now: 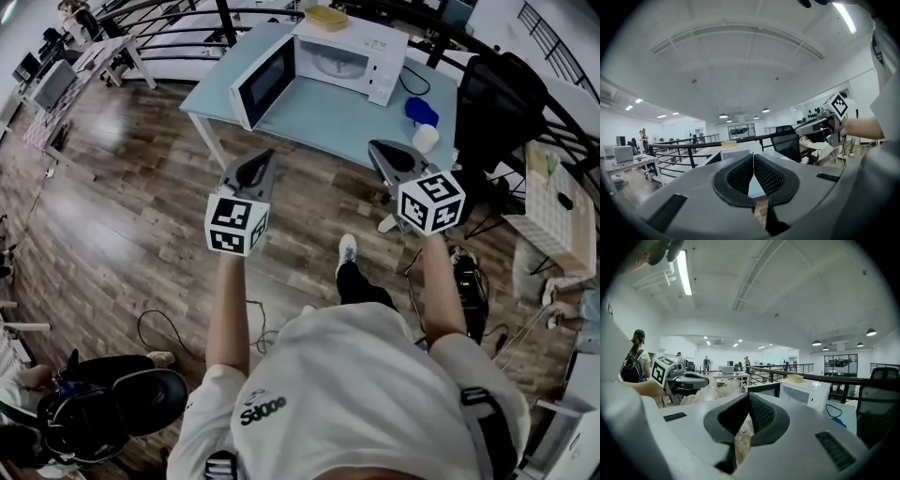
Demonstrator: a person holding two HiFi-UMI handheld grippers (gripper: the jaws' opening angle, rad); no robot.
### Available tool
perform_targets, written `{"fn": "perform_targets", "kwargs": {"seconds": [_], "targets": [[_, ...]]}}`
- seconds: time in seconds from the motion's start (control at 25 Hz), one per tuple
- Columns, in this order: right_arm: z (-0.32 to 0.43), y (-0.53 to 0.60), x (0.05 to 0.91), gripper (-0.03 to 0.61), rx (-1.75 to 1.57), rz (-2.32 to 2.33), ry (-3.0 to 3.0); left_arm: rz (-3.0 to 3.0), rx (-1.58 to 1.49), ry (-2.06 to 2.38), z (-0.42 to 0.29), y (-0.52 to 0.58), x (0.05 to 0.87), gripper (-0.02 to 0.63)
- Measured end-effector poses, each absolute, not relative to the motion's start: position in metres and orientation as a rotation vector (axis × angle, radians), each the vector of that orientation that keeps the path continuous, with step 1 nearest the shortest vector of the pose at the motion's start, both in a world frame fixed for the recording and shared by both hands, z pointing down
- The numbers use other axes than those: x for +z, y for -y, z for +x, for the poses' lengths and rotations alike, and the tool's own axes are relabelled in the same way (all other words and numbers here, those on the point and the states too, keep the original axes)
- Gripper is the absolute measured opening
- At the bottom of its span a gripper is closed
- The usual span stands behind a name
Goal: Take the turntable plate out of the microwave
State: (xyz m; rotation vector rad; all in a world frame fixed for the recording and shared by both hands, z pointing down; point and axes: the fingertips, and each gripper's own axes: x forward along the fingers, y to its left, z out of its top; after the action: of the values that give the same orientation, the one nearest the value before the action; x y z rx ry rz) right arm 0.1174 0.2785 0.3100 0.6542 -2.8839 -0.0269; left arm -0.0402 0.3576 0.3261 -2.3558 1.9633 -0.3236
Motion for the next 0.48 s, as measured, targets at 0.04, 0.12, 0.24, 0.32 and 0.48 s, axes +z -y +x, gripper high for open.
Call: {"fn": "perform_targets", "kwargs": {"seconds": [0.04,0.12,0.24,0.32,0.48], "targets": [[0.114,-0.271,0.31,0.006,-0.022,0.654,2.888,-2.353,-0.33,-1.967,-0.044,-0.353,0.327,0.018],[0.108,-0.252,0.31,0.006,-0.034,0.661,2.891,-2.346,-0.344,-1.977,-0.053,-0.338,0.329,0.018],[0.102,-0.21,0.308,0.006,-0.026,0.7,2.893,-2.338,-0.357,-1.995,-0.065,-0.305,0.33,0.018],[0.097,-0.176,0.307,0.006,0.03,0.717,2.907,-2.332,-0.367,-2.013,-0.074,-0.276,0.33,0.018],[0.085,-0.106,0.31,0.006,0.088,0.685,2.931,-2.34,-0.388,-2.037,-0.086,-0.206,0.333,0.018]]}}
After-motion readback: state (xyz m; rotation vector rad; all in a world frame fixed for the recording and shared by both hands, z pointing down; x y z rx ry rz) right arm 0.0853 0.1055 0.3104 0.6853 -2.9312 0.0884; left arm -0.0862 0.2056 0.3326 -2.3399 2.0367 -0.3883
